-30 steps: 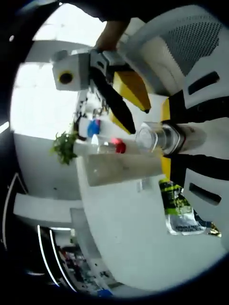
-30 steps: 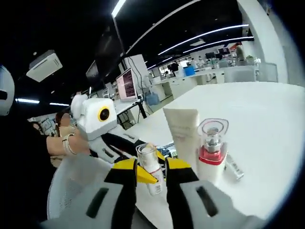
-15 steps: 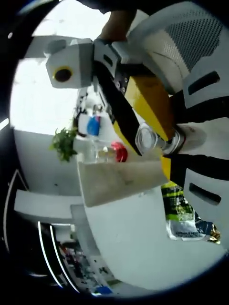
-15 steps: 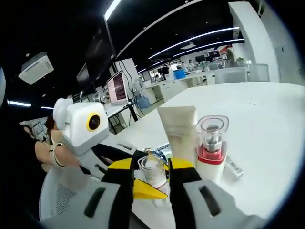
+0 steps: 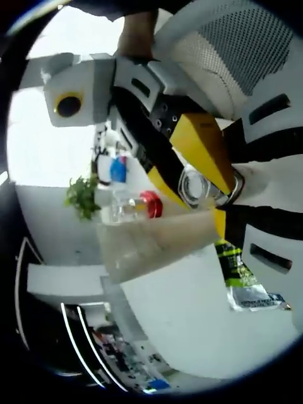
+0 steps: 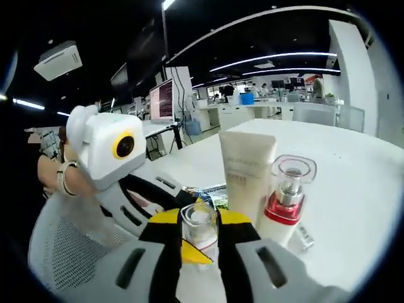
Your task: Arrange the skincare products in the storage area until every visible bottle or jar stands upright without overlapping.
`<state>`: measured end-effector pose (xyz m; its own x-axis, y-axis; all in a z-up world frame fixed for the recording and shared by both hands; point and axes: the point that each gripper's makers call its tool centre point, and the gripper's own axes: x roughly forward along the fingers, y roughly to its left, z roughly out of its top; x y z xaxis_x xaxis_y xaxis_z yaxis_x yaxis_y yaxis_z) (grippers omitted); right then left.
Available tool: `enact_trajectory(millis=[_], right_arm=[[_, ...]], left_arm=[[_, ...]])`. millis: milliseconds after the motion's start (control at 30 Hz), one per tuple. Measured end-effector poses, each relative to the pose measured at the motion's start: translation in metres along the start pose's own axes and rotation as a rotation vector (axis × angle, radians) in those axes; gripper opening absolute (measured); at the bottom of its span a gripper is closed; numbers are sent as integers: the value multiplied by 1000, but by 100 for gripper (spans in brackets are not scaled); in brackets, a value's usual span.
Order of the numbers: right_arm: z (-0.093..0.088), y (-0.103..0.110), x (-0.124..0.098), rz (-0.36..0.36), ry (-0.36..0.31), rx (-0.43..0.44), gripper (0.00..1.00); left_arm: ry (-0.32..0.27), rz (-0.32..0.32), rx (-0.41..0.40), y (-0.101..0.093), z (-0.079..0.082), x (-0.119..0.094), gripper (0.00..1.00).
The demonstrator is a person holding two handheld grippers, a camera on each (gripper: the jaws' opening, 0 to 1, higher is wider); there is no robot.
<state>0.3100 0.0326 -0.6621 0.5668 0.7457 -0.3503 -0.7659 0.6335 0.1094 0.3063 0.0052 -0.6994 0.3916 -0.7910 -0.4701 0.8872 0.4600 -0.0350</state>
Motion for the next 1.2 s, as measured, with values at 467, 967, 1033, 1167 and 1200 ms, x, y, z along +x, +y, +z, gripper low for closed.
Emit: enact_trajectory(millis=[467,967,1033,1167,1200], right_arm=[[-7,-7,0,-9,8,-84,20],[-7,-7,1,-4,-3,-31,22],[-7,-7,1,-3,-1,-29,24],[-7,-11,0,-21,-1,-7,30],[-7,-12,0,-21,0,-8,31]], left_arm=[[83,5,13,7,-18,1,23],[131,6,2,7,-28,3,20],[130,7,1,7,-28,3,20],[122,14,-8,9,-27,2,19],[123,13,-7,9,-27,2,19]])
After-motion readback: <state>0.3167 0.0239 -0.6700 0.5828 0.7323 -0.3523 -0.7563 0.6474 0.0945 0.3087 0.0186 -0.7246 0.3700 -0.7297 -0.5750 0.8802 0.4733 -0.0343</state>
